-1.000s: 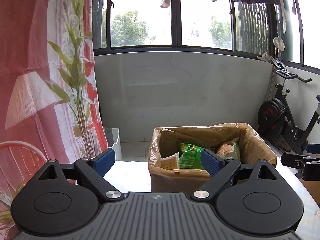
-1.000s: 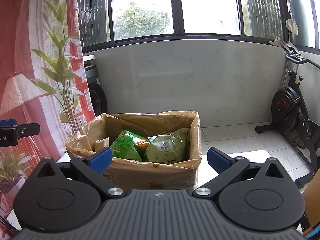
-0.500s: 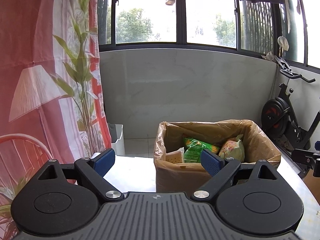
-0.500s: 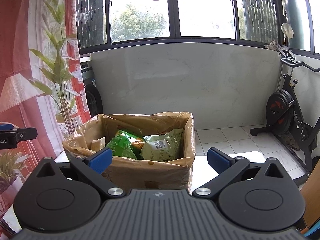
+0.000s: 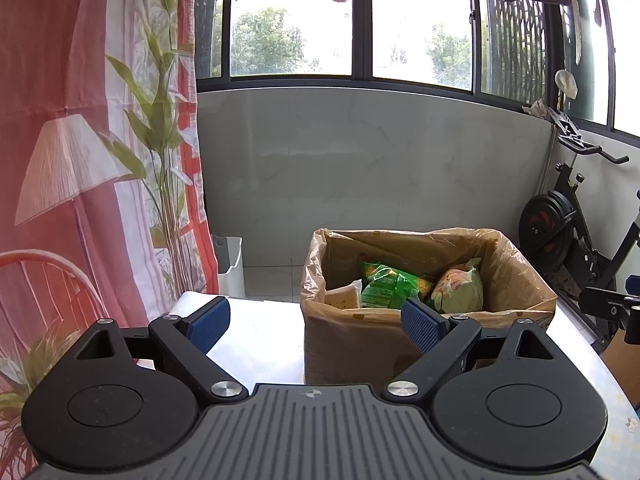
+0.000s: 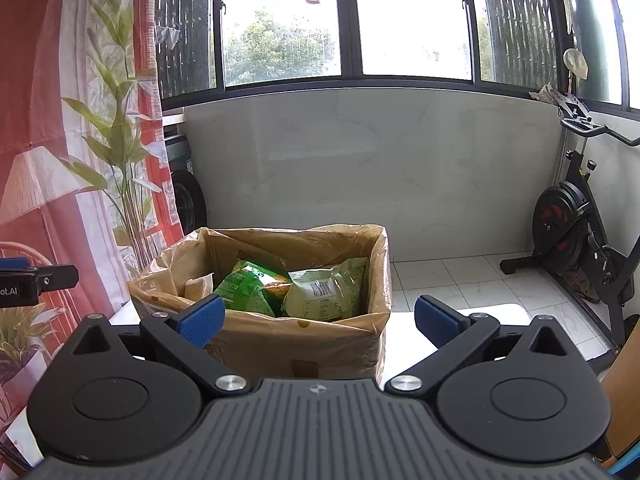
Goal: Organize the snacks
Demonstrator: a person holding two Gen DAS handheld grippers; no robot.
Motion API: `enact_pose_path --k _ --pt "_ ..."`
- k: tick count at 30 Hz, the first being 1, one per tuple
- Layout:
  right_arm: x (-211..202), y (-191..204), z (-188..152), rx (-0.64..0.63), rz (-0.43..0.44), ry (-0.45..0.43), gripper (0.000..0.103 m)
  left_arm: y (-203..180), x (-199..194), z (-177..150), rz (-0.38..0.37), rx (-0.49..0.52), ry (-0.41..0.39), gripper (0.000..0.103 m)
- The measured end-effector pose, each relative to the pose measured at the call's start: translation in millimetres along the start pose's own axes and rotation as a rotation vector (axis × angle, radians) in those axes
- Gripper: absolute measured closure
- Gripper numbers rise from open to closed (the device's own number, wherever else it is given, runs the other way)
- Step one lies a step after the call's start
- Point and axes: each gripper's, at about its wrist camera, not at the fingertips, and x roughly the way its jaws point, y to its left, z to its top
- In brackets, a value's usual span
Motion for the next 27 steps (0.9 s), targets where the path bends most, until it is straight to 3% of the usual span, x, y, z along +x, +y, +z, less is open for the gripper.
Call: enact_pose_path --k 27 --pt "1.7 -1.8 -6.5 0.012 0.001 0.022 0.0 0.6 3.2 -6.3 -0.01 -0.003 0.017 0.009"
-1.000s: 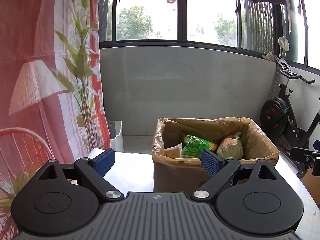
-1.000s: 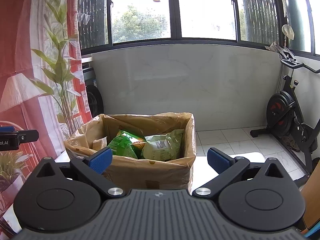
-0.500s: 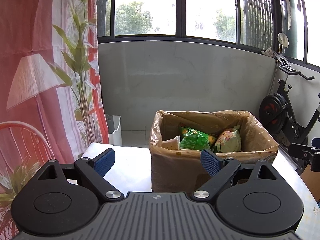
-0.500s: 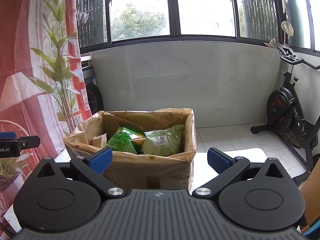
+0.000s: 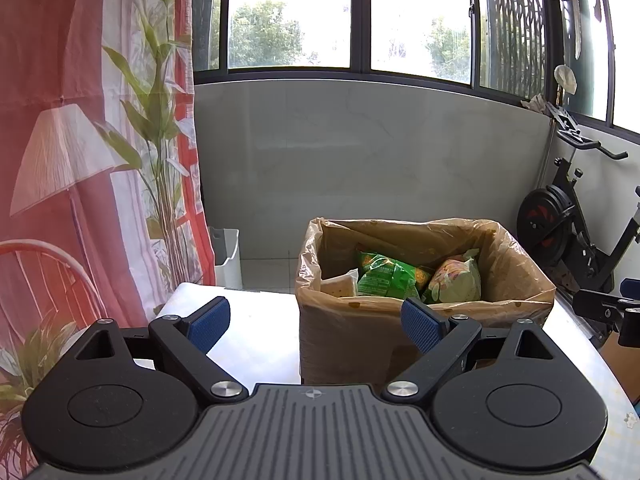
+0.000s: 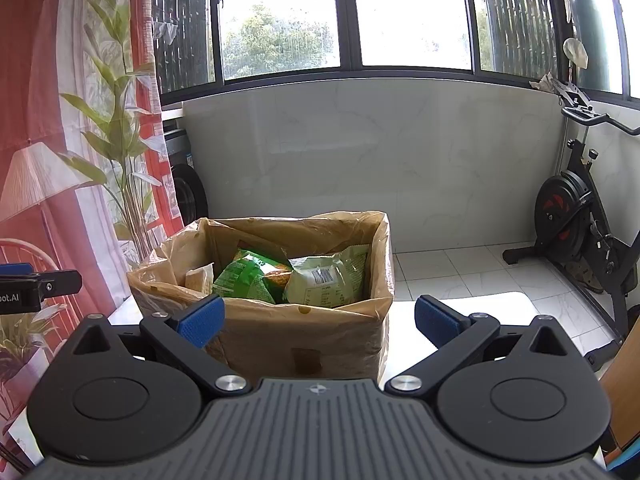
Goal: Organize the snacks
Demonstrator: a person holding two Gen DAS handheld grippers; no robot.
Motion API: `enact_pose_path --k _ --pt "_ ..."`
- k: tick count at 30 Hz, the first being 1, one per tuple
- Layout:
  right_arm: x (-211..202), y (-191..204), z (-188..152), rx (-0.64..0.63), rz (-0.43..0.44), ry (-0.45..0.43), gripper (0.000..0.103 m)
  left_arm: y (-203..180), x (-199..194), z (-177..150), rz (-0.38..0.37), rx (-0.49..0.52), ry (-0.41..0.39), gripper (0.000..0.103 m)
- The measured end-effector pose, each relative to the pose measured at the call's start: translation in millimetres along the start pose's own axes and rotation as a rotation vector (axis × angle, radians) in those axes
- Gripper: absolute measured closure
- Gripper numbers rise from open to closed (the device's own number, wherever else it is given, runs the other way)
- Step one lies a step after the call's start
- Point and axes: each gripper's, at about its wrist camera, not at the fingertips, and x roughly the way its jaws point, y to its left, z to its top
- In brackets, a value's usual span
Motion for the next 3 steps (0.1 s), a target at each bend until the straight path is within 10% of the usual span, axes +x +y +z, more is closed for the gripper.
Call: enact_pose_path --k 3 --pt "0.4 -0.4 -1.4 -0.001 0.002 0.003 0.0 1.1 1.8 -0.4 -0.002 -0.001 0.004 0.009"
